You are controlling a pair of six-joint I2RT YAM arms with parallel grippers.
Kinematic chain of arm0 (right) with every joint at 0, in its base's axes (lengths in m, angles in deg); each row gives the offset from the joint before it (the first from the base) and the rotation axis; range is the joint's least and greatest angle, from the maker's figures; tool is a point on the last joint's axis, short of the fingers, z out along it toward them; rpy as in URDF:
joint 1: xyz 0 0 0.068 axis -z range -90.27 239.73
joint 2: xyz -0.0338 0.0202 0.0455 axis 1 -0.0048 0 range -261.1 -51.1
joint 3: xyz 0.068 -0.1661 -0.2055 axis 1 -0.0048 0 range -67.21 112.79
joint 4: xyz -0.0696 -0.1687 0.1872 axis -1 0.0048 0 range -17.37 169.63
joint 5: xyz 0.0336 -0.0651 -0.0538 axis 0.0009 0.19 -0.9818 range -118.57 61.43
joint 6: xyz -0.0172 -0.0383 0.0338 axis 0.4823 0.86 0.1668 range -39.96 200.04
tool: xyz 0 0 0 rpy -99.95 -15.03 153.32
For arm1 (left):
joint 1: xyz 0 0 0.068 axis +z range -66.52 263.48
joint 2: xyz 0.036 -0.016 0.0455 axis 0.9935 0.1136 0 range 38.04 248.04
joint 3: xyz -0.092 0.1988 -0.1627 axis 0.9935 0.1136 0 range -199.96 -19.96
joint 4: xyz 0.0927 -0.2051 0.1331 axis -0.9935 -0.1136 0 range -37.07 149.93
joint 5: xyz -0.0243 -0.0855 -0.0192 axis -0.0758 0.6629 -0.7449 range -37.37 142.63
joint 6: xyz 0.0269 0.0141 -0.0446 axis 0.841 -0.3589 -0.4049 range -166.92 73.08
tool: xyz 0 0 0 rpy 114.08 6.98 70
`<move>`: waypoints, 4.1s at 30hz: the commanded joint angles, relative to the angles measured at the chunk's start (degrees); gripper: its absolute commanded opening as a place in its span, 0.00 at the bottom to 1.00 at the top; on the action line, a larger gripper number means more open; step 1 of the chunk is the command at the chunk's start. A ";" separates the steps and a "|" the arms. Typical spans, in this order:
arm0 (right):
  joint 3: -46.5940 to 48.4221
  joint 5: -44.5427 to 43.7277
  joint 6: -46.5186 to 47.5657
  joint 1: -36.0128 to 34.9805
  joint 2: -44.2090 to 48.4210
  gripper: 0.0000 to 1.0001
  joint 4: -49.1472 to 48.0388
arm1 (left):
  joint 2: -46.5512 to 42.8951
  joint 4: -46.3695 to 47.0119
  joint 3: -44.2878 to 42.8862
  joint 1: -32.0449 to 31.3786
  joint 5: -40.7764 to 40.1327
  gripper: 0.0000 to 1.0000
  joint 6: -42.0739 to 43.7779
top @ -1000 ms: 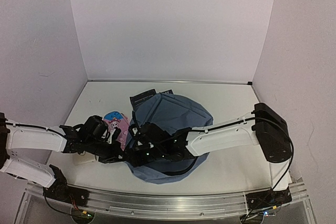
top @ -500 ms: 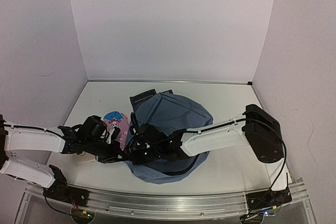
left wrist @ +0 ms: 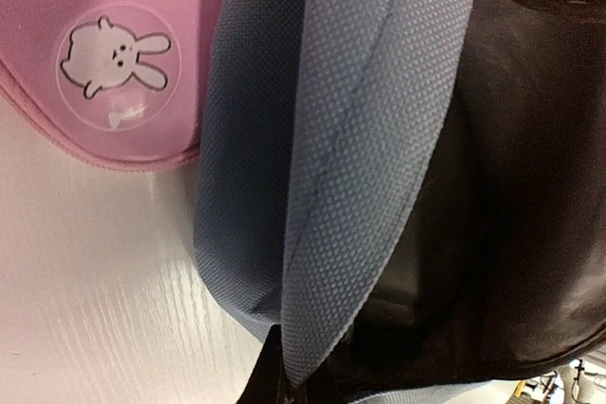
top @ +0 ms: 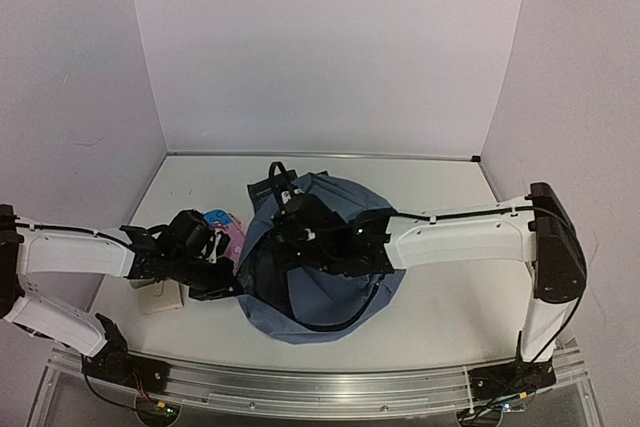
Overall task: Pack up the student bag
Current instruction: Adjust the student bag at the center of the board.
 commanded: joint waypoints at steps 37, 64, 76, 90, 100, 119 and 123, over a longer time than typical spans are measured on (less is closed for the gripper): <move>-3.34 1.67 6.72 18.59 13.93 0.00 3.73 | 13.09 -0.20 -12.27 -13.56 -10.07 0.59 -20.58; -15.71 -9.74 1.22 18.68 34.67 0.00 26.18 | 23.71 -13.74 -26.56 -13.50 1.91 0.00 20.13; -15.95 -2.28 11.25 30.25 16.12 0.00 6.62 | 16.09 -14.90 -23.06 -10.03 -1.17 0.00 21.66; -26.94 16.75 3.06 31.56 31.91 0.95 5.72 | 19.30 -7.28 -24.14 -4.93 0.45 0.00 18.87; -39.72 33.84 -8.56 26.24 47.86 0.98 -2.28 | 22.12 -5.61 -25.61 -4.24 2.14 0.00 18.90; -20.51 1.66 -16.52 -8.39 18.27 0.94 2.57 | 21.58 -4.08 -25.54 -4.22 2.94 0.00 17.59; -16.71 1.24 -14.13 -10.80 12.94 0.86 4.47 | 21.44 -4.07 -25.50 -4.24 2.94 0.00 17.70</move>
